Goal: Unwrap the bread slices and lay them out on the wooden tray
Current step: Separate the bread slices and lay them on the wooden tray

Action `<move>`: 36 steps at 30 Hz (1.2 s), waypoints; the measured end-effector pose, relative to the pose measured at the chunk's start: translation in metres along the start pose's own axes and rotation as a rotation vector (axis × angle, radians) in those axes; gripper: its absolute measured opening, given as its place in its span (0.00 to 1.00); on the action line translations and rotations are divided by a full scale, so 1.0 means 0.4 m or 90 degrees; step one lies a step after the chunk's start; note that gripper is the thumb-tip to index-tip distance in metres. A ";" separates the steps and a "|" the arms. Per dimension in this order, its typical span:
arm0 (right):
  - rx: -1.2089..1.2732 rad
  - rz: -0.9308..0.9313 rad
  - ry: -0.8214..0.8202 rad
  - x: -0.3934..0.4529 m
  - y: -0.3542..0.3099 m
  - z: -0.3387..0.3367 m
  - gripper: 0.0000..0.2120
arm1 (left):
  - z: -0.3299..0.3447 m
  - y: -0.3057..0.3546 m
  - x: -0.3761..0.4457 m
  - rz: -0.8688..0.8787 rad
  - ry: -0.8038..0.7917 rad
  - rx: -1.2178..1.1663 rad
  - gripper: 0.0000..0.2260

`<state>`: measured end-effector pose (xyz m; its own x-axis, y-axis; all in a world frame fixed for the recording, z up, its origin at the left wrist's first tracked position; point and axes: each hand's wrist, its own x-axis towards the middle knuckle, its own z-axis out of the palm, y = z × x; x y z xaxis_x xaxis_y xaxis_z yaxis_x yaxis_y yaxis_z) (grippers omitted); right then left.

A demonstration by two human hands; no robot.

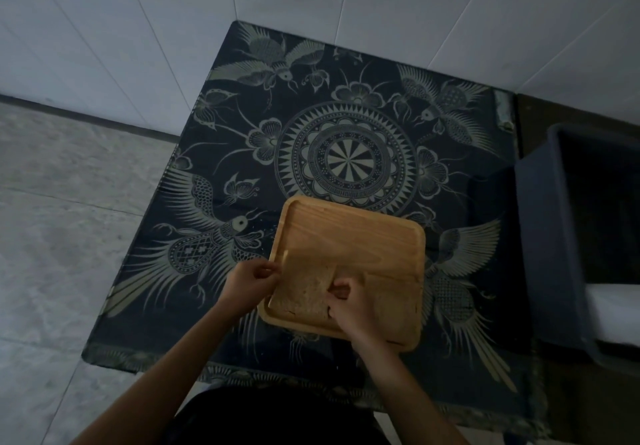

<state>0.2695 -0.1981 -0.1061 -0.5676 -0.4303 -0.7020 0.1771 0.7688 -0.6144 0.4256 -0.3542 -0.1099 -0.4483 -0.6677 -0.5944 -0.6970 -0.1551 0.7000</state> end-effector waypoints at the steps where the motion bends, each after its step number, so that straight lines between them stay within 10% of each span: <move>1: 0.001 0.006 -0.004 0.002 0.002 -0.001 0.10 | -0.002 0.001 -0.003 -0.004 0.001 -0.007 0.08; 13: -0.007 0.016 -0.026 -0.006 0.028 0.011 0.16 | 0.006 0.021 -0.057 -0.007 -0.003 0.057 0.21; 36: 0.016 -0.003 -0.086 -0.023 0.011 -0.019 0.20 | -0.006 0.015 -0.111 -0.030 -0.017 -0.025 0.10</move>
<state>0.2695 -0.1871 -0.0997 -0.4552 -0.4946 -0.7404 0.1961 0.7555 -0.6252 0.4427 -0.3274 -0.0784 -0.4304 -0.6393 -0.6373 -0.6957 -0.2149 0.6854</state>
